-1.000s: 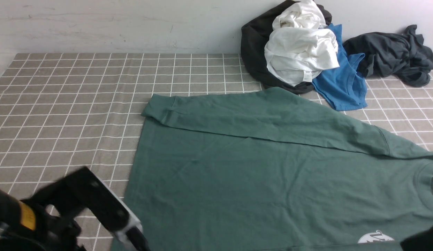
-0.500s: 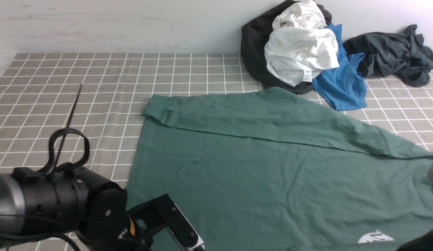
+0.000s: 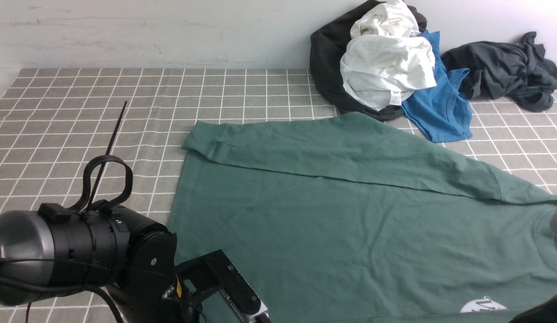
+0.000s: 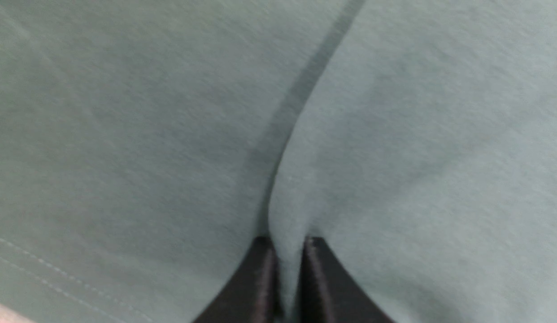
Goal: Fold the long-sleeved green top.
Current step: Use the left arm to clamp the cuff closest to it, then use the left arm to drag and place the cuff at the centered position on the left edge of the fabric
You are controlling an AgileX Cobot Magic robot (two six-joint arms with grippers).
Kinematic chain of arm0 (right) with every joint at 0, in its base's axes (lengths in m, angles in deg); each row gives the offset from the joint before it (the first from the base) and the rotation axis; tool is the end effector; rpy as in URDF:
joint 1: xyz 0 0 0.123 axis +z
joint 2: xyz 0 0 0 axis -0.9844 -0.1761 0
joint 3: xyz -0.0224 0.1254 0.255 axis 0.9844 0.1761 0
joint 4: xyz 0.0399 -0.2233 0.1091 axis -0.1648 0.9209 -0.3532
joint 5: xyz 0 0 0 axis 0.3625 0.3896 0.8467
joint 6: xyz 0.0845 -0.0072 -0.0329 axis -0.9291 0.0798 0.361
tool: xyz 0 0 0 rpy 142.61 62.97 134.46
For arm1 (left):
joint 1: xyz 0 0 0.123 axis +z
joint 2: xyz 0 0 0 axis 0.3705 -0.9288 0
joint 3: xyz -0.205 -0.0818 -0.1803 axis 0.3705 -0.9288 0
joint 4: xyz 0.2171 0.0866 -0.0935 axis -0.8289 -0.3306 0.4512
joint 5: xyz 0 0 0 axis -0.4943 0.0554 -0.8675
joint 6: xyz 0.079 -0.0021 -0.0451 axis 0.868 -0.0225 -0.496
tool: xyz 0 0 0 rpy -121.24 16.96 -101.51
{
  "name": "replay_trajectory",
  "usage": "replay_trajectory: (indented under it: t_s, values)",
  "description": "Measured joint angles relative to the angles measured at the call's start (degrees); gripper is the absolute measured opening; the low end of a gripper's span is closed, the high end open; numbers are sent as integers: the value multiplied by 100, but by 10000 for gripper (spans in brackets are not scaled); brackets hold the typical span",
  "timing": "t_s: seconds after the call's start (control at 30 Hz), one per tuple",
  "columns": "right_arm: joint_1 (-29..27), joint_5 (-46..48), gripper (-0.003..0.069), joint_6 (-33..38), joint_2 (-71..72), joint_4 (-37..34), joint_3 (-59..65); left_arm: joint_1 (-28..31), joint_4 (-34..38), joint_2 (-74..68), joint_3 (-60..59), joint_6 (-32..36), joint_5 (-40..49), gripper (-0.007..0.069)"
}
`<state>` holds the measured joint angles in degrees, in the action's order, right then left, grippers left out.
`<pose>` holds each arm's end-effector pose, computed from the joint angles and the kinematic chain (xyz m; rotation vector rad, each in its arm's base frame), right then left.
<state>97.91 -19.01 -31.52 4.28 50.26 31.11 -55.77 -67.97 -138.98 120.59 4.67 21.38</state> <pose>0.1217 0.0615 0.2791 -0.7391 2.7022 0.3557 0.1983 -0.1448 0.1510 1.3033 2.8124 -0.1645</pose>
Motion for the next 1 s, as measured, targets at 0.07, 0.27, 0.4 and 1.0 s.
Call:
replay_trajectory:
  t_s: [0.07,0.27,0.4,1.0]
  values:
    - [0,0,-14,0,0,0,0,0,-12,59,245,0,389,17]
    - [0,-14,-14,0,0,20,0,-6,-465,255,1495,0,1191,15]
    - [0,1,-14,-51,0,147,0,86,-846,74,2505,0,1454,15]
    - [0,25,-14,-679,106,844,-6,1203,-433,-2158,3941,6,1551,194]
